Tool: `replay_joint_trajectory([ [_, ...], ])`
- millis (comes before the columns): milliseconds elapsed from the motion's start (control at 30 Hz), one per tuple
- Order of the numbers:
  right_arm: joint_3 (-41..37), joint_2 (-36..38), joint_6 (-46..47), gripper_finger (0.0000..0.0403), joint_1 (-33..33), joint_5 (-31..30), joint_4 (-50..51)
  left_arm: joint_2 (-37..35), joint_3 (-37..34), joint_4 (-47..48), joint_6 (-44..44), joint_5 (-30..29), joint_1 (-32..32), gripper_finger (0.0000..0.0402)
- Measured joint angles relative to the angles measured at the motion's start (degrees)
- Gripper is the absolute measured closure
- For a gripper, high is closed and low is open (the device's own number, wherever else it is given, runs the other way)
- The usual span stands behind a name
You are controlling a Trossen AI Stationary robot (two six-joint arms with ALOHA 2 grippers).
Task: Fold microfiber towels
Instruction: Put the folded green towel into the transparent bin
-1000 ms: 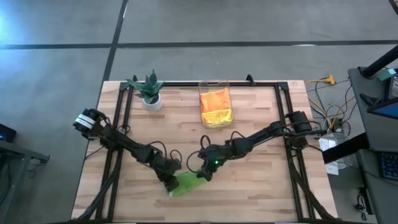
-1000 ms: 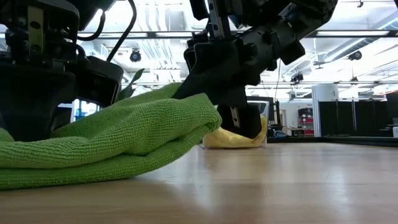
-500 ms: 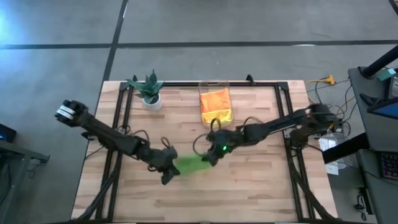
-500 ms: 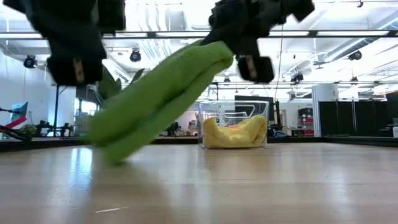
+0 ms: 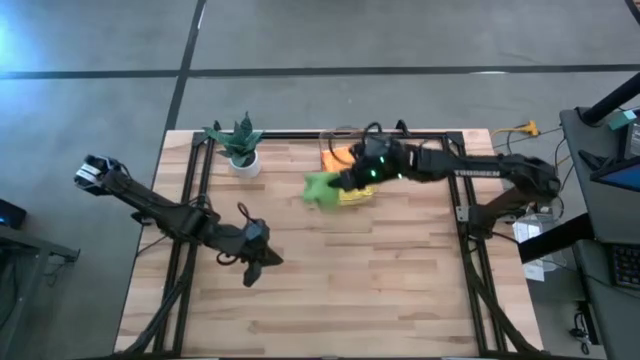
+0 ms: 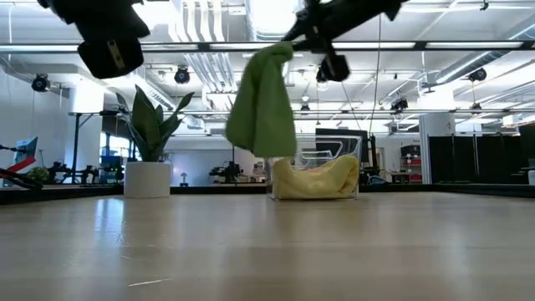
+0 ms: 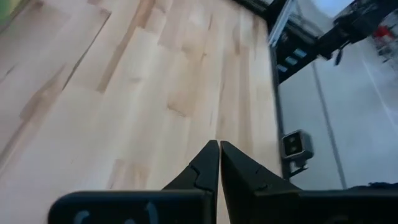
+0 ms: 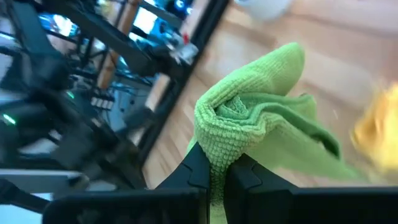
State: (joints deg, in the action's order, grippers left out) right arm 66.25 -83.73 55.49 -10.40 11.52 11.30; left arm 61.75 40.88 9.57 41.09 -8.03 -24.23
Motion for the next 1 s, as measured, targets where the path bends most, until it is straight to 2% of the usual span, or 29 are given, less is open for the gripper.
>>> replay_joint_trajectory([
  [200, 12.04, -8.59, -5.57, 0.0394, -5.21, 6.49, 1.83, 2.45, -0.04, 1.91, -0.1, 0.92, 0.03, 0.0402],
  [367, 23.1, -17.44, -12.04, 0.0393, -7.63, 11.52, 13.76, 4.68, -0.04, 1.89, -1.17, 4.93, 0.38, 0.0402],
  [500, 29.41, -21.82, -18.55, 0.0392, -8.74, 11.88, 26.13, 3.17, -0.04, 3.54, -2.7, 6.01, 2.25, 0.0402],
  [633, 31.3, -22.94, -22.21, 0.0391, -9.54, 10.8, 35.08, 2.19, -0.06, 5.25, -3.94, 6.1, 3.19, 0.0401],
  [1000, 29.23, -20.64, -26.81, 0.039, -11.05, 2.71, 49.48, 2.17, -0.15, 4.66, -3.96, 6.05, 4.68, 0.0401],
])
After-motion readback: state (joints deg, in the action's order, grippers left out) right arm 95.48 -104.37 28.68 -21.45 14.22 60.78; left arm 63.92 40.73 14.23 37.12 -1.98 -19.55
